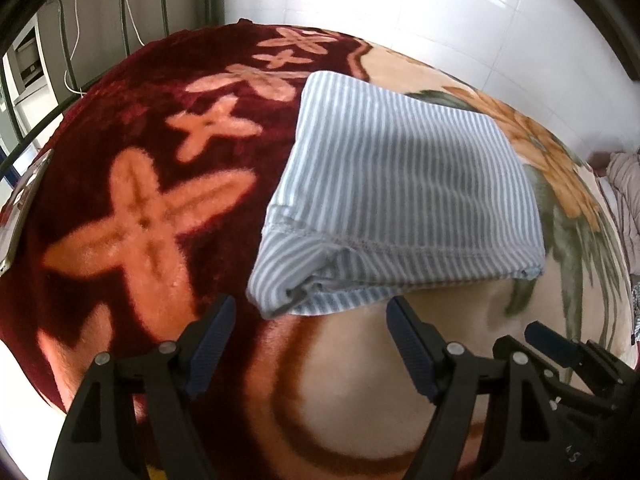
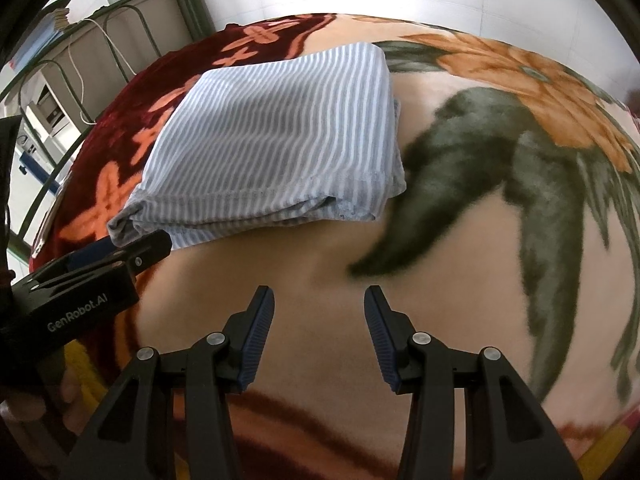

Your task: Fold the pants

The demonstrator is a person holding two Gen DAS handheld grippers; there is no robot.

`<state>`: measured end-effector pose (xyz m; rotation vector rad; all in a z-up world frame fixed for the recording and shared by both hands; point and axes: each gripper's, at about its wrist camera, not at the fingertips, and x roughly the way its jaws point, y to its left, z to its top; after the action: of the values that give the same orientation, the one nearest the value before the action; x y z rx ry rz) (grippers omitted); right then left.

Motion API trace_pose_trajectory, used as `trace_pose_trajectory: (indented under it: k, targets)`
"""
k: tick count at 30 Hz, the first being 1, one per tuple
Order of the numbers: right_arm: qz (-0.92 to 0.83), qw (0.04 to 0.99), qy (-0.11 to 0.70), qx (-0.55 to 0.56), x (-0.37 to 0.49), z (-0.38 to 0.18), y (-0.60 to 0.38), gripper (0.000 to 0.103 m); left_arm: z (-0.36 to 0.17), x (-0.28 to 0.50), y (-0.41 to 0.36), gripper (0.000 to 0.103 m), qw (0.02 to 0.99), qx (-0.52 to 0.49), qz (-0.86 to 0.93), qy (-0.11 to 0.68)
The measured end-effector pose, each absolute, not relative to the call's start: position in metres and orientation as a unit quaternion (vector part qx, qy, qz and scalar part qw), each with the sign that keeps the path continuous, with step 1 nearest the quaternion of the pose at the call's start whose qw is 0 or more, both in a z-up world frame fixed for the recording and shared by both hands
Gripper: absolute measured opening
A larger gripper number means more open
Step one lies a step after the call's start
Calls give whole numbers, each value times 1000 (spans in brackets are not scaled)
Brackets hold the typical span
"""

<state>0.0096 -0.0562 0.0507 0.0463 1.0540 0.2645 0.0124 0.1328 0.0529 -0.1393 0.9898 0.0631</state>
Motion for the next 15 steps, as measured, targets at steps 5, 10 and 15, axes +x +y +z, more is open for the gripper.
trace_pose_trajectory:
  k: [5,10,15]
  targets:
    - [124,855,503,25,10,48,-57,48,52,12,131,81,877,-62,29,476]
    - [123,852,508,26,11,44,-56,48,52,12,131,81,877,-64,30,474]
    - [122,852,508,28,11,44,-56,48,51,13,130,81,876,-62,30,477]
